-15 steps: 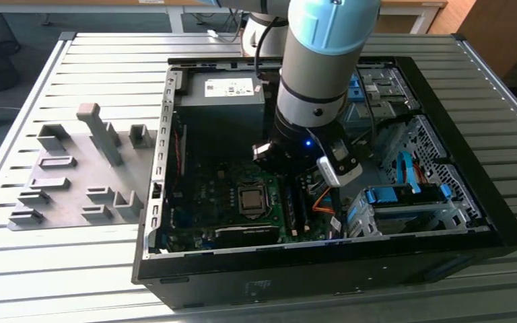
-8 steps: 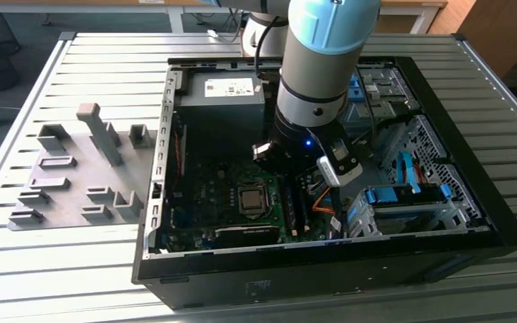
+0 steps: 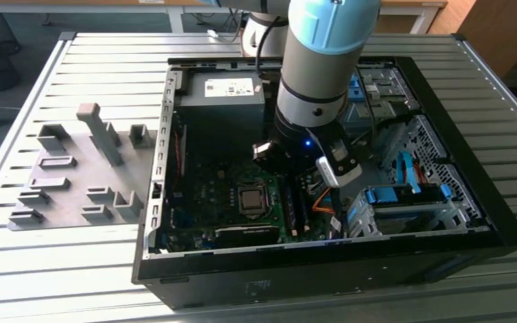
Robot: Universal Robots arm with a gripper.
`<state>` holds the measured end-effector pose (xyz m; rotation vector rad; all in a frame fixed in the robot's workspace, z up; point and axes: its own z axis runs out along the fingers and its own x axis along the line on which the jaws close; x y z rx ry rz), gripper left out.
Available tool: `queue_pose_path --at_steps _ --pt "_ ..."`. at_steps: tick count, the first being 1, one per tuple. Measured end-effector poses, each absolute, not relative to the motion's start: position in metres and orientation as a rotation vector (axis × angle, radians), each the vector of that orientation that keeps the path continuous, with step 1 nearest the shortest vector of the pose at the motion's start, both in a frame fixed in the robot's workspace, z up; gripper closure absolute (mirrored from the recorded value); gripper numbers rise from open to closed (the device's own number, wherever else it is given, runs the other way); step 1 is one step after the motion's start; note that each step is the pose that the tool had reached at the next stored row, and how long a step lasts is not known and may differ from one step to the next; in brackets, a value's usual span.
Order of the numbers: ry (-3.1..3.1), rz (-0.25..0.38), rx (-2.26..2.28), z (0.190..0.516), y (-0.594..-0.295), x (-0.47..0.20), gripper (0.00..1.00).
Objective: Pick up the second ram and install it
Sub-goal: 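Insert the second ram into the second slot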
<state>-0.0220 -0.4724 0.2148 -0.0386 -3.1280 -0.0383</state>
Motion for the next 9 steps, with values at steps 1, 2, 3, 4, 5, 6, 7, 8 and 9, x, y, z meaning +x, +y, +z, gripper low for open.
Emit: queue_pose_path --at_steps 1,2,3,4,5,6,7,8,9 --pt "-3.128 -0.038 -0.043 0.2147 -0.4724 -0.022 0.86" --pt "-3.128 -0.039 -0.043 0.2141 -0.4724 -0.022 0.86" --pt "-3.128 -0.038 -0.043 0.2137 -0.4724 -0.022 0.86" --pt "-3.128 -0.038 -0.044 0.2132 -0.4725 -0.022 0.86" --pt "-3.128 -0.038 -0.043 0.2127 -0.4724 -0.022 0.86" --pt "-3.127 -0.038 -0.043 0.2124 -0.4725 -0.022 0.86" --pt "-3.127 -0.038 -0.043 0.2123 -0.4725 -0.022 0.86" --pt "-3.127 -0.038 -0.043 0.2123 -0.4725 -0.022 0.86" --pt "-3.127 -0.038 -0.043 0.2124 -0.4725 -0.022 0.86"
